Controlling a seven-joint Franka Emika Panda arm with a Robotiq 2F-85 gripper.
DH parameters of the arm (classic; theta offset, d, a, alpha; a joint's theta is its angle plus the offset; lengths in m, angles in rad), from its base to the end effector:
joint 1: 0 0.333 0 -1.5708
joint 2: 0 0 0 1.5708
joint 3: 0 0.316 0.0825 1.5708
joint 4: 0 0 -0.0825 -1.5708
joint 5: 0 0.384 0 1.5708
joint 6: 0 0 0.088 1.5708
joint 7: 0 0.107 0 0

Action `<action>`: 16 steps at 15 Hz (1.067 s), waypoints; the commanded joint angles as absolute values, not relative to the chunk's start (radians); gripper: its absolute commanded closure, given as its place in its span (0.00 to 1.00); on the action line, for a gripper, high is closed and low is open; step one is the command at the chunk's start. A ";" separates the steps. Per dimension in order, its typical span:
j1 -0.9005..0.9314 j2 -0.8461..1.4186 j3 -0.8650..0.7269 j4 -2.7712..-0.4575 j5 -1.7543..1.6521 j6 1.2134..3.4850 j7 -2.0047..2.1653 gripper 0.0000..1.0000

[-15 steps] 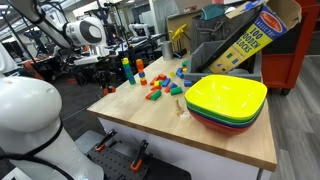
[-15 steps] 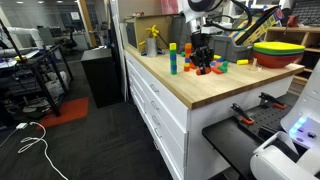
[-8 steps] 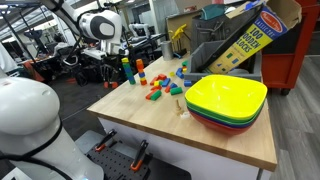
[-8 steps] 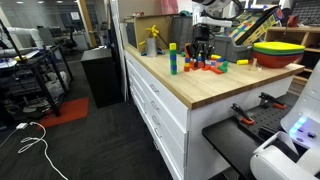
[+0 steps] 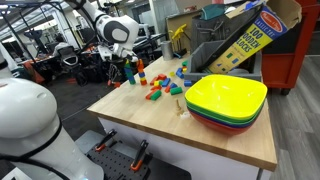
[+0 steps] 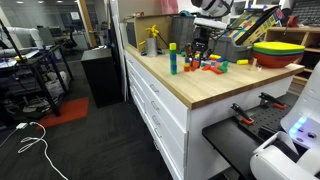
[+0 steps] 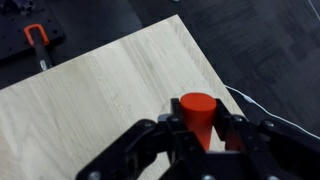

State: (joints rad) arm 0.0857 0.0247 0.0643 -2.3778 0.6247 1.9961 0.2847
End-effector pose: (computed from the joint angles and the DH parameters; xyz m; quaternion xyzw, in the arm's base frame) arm 0.4465 0.1037 0.2934 -0.9176 0.2428 0.2414 0.2020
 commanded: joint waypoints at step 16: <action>0.024 0.202 0.013 -2.319 0.767 1.956 0.455 0.91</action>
